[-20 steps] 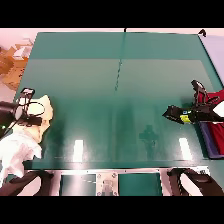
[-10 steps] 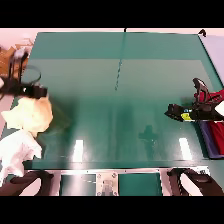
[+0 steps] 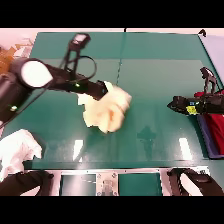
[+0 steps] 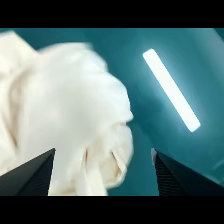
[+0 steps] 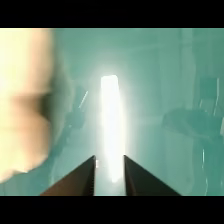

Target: Fold the shirts.

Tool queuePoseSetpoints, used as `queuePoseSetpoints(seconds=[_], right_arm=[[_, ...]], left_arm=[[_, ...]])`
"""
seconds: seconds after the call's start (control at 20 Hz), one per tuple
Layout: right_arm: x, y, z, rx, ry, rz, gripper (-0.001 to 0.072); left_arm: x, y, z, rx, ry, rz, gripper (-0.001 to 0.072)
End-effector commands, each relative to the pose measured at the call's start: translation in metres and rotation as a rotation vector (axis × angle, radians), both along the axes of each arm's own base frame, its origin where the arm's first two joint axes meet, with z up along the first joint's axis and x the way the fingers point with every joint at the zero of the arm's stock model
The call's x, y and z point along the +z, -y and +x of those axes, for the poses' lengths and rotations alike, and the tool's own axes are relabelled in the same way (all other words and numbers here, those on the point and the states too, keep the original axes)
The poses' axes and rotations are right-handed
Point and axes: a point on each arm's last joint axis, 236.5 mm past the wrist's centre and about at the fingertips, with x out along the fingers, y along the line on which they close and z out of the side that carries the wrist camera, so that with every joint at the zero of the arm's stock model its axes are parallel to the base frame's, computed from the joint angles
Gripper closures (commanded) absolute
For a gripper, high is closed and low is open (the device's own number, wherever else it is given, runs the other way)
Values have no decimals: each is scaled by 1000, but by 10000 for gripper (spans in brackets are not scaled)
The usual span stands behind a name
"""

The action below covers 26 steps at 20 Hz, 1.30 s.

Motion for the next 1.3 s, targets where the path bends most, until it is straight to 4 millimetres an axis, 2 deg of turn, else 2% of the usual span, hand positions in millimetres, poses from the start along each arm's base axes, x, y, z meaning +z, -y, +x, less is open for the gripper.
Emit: queuePoseSetpoints(seconds=[0.0,0.1,0.2,0.25,0.3,0.4,0.5,0.6,0.7,0.8,0.95,1.0,1.05,1.1,1.15,1.25], right_arm=[[-1,-3,-11,21,-48,8,413],[-4,-3,-12,21,-58,9,299],[-14,-3,-9,20,-92,13,279],[-24,-3,-6,17,-119,16,279],[-34,-4,-1,13,-147,28,279],[-56,-16,12,37,-186,88,279],[-78,-36,29,78,-199,157,280],[-105,-52,50,72,-198,194,279],[-124,-73,73,53,-166,262,279],[-138,-90,86,62,-159,319,280],[-157,-100,102,74,-192,343,283],[-158,-103,108,74,-192,350,306],[-157,-106,112,81,-190,358,368],[-152,-109,116,91,-183,361,440],[-147,-109,121,101,-164,359,529],[-132,-113,132,147,-116,363,698]], left_arm=[[-27,-1,-14,-10,-121,61,2],[-41,-51,-4,54,-147,188,3],[-63,-111,9,154,-183,334,4],[-78,-131,10,201,-224,344,3],[-97,-140,5,234,-283,319,3],[-135,-137,-6,278,-377,219,3],[-170,-117,-12,286,-385,101,3],[-191,-98,-6,344,-375,-45,3],[-203,-81,-2,366,-410,-150,3],[-207,-58,1,358,-457,-256,3],[-216,-33,8,344,-446,-319,5],[-221,-31,8,345,-444,-311,102],[-222,-30,8,343,-442,-306,420],[-219,-31,12,335,-425,-306,675],[-212,-30,17,320,-407,-314,684],[-185,-28,28,269,-384,-351,685]])
